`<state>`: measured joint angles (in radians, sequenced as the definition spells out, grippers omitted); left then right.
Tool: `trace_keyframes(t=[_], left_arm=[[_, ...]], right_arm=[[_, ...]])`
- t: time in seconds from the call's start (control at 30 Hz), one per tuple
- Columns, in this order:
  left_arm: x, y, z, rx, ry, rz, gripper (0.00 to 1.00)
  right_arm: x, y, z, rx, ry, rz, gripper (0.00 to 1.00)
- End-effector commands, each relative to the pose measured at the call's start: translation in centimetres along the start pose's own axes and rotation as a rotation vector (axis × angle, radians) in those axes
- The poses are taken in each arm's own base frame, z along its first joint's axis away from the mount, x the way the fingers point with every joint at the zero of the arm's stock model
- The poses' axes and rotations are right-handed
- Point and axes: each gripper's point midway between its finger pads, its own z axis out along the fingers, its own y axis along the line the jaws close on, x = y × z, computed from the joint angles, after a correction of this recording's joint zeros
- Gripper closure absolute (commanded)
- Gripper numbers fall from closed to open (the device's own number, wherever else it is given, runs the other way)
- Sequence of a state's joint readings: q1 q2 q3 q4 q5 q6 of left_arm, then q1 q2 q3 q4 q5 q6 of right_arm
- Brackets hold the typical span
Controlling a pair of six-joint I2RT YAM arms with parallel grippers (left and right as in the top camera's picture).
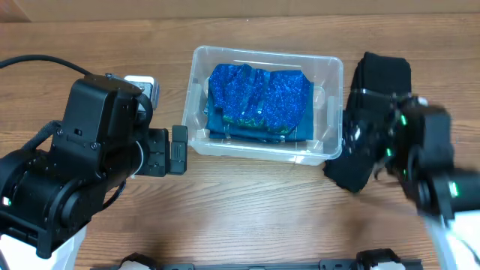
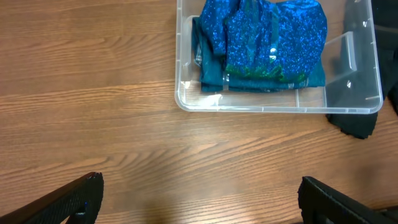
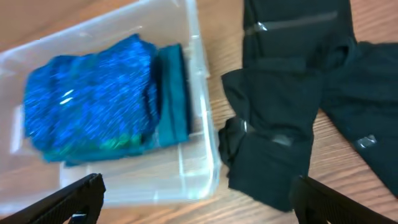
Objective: Pack container
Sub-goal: 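Grasp the top black garment on the right with the right gripper, then place the black garment into the bin's right side and release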
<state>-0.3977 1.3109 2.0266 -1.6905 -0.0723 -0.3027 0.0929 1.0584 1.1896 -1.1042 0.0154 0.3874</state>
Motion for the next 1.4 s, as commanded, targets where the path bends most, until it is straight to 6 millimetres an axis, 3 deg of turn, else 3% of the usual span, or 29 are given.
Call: trace_keyframes(t=[0.0, 0.17, 0.3, 0.43, 0.63, 0.67, 0.8, 0.83, 0.93, 1.0, 1.07, 1.17, 1.23, 1.37], left_arm=[[-0.1, 0.2, -0.1, -0.012, -0.008, 0.012, 0.0], [-0.1, 0.2, -0.1, -0.012, -0.008, 0.011, 0.0], [-0.1, 0.2, -0.1, -0.012, -0.008, 0.012, 0.0], [-0.1, 0.2, -0.1, -0.012, -0.008, 0.011, 0.0], [-0.1, 0.2, -0.1, -0.012, -0.008, 0.012, 0.0], [-0.1, 0.2, -0.1, -0.012, -0.008, 0.011, 0.0], [-0.1, 0.2, -0.1, -0.012, -0.008, 0.011, 0.0], [-0.1, 0.2, -0.1, -0.012, -0.008, 0.012, 0.0], [-0.1, 0.2, -0.1, -0.012, -0.008, 0.011, 0.0], [-0.1, 0.2, -0.1, -0.012, -0.008, 0.012, 0.0], [-0.1, 0.2, -0.1, -0.012, -0.008, 0.011, 0.0], [-0.1, 0.2, -0.1, -0.012, -0.008, 0.012, 0.0], [-0.1, 0.2, -0.1, -0.012, -0.008, 0.011, 0.0], [-0.1, 0.2, -0.1, -0.012, -0.008, 0.011, 0.0]], right_arm=[[-0.9, -2.6, 3.9, 0.084, 0.126, 0.072, 0.0], [0.1, -7.5, 9.7, 0.018, 0.354, 0.255, 0.0], [2.9, -10.5, 13.1, -0.024, 0.465, 0.354, 0.0], [6.6, -11.6, 16.4, -0.03, 0.485, 0.363, 0.0], [8.3, -12.4, 18.5, -0.024, 0.432, 0.416, 0.02], [8.5, -12.5, 18.7, -0.026, 0.425, 0.412, 0.07], [8.6, -11.8, 18.6, -0.064, 0.428, 0.411, 0.55], [8.4, -11.3, 18.5, -0.093, 0.425, 0.414, 0.61], [6.5, -9.5, 17.0, -0.184, 0.367, 0.401, 0.73], [4.2, -8.0, 14.3, -0.236, 0.302, 0.375, 0.82], [1.6, -5.9, 10.3, -0.306, 0.214, 0.333, 0.89], [-2.3, 0.7, 0.3, -0.532, 0.009, 0.163, 0.91], [-2.5, 4.8, -3.9, -0.7, -0.059, 0.056, 0.91], [-1.5, 10.5, -5.7, -0.848, -0.072, -0.119, 0.91]])
